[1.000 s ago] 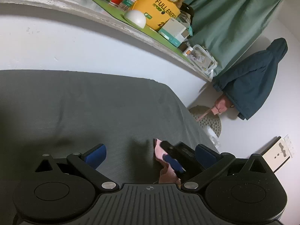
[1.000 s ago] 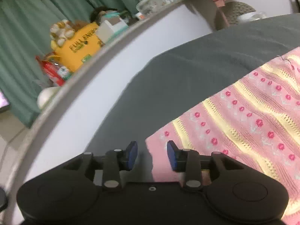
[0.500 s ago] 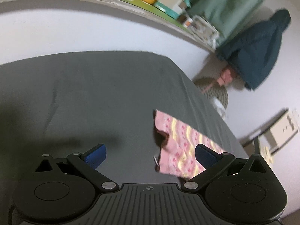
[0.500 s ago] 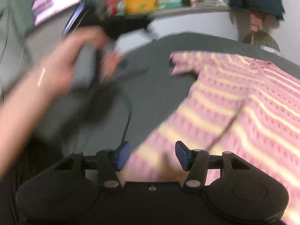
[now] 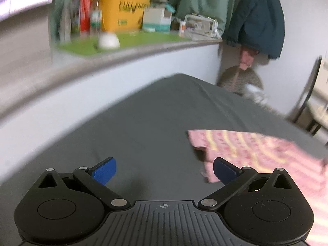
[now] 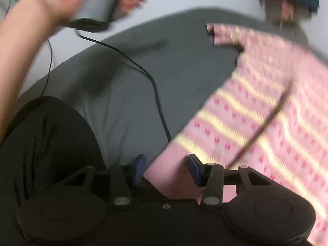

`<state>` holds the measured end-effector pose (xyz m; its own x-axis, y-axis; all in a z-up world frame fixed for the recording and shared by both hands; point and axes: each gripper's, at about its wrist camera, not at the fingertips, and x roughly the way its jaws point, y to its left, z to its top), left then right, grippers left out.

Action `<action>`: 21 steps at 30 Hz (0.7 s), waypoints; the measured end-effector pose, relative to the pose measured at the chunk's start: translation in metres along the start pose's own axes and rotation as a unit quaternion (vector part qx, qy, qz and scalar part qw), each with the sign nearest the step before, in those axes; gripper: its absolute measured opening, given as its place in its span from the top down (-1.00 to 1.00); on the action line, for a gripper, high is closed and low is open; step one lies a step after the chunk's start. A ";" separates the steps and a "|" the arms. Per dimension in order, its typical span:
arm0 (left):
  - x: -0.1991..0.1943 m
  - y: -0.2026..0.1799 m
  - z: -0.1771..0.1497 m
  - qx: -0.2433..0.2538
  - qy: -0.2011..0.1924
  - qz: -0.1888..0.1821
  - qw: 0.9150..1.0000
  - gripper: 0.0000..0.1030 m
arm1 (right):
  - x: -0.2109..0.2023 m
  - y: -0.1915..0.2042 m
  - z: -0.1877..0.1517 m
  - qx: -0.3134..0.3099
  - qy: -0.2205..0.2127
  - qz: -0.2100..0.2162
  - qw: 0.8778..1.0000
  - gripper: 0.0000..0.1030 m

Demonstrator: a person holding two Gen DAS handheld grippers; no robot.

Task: Fold clothes

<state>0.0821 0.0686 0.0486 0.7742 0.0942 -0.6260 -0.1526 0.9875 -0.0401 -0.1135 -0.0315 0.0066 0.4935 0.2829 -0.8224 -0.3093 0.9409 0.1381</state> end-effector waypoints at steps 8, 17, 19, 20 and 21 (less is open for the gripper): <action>-0.036 0.001 0.013 0.095 -0.018 0.041 0.994 -1.00 | -0.014 0.019 -0.019 -0.295 0.024 -0.002 0.955 0.13; -0.039 -0.004 0.013 0.107 -0.010 0.038 0.994 -1.00 | 0.012 0.041 -0.036 -0.523 -0.020 0.017 0.852 0.35; -0.037 -0.004 0.011 0.107 -0.008 0.033 0.994 -1.00 | 0.014 0.044 -0.037 -0.538 -0.021 0.019 0.843 0.41; -0.036 -0.004 0.010 0.107 -0.007 0.030 0.994 -1.00 | 0.013 0.043 -0.036 -0.532 -0.018 0.015 0.846 0.58; -0.034 -0.004 0.009 0.107 -0.006 0.028 0.994 -1.00 | 0.011 0.042 -0.033 -0.514 -0.021 0.011 0.857 0.79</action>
<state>0.0614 0.0625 0.0770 0.7751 0.1491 -0.6139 -0.0619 0.9850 0.1610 -0.1475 0.0048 -0.0147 0.4998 0.3257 -0.8026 -0.8618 0.2795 -0.4233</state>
